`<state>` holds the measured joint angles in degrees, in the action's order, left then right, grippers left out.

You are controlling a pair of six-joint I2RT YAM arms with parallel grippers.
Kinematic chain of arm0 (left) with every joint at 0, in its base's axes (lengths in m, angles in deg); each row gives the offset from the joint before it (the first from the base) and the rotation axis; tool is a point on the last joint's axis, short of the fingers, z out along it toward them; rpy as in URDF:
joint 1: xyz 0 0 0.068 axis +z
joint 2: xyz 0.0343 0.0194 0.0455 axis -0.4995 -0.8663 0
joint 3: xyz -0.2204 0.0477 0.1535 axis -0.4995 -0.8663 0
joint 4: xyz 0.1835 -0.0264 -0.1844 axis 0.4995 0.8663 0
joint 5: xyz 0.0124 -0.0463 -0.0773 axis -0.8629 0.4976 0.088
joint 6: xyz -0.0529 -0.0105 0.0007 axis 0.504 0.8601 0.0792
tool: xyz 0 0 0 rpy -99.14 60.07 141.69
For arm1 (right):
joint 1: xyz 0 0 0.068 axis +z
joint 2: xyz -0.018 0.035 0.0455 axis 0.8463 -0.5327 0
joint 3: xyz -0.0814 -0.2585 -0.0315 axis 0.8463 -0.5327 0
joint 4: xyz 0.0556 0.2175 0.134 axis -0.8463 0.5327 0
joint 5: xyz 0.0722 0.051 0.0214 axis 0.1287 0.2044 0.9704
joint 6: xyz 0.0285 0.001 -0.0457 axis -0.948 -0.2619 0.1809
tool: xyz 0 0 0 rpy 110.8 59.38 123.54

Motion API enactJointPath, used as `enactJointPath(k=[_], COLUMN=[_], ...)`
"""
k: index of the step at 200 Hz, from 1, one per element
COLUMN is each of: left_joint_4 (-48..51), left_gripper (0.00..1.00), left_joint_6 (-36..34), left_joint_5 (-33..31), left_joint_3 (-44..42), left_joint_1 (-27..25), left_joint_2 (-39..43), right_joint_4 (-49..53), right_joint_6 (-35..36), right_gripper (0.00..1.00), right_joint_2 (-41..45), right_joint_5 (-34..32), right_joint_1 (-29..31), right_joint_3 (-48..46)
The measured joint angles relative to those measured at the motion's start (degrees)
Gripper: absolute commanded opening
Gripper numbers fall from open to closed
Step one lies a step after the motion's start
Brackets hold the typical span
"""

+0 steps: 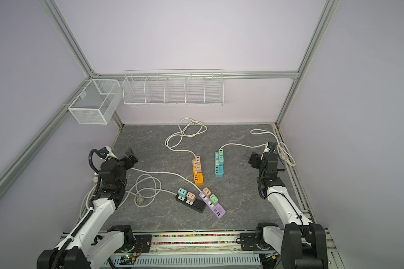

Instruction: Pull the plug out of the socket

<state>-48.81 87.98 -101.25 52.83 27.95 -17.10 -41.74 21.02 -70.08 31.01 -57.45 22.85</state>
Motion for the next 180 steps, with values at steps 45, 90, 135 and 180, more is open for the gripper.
enactJointPath(k=[45,90,135,180], left_joint_4=[11.8,18.5,24.4,31.3], left_gripper=[1.00,1.00,1.00,0.96], left_joint_6=[9.2,12.5,14.1,14.6], left_joint_5=[4.6,13.6,20.2,21.8], left_joint_3=[3.6,5.9,5.9,6.0], left_joint_1=[0.3,0.2,-2.1,-10.4], left_joint_2=[0.9,1.0,2.1,2.8], right_joint_4=[9.6,16.5,22.6,28.7], right_joint_6=[-5.7,-6.2,-4.5,-1.8], right_gripper=[0.88,0.88,0.88,0.88], right_joint_2=[0.7,0.8,0.8,0.7], right_joint_5=[7.5,11.7,11.9,11.6], right_joint_1=[0.9,7.7,17.7,26.9], right_joint_3=[4.5,6.3,9.2,12.2])
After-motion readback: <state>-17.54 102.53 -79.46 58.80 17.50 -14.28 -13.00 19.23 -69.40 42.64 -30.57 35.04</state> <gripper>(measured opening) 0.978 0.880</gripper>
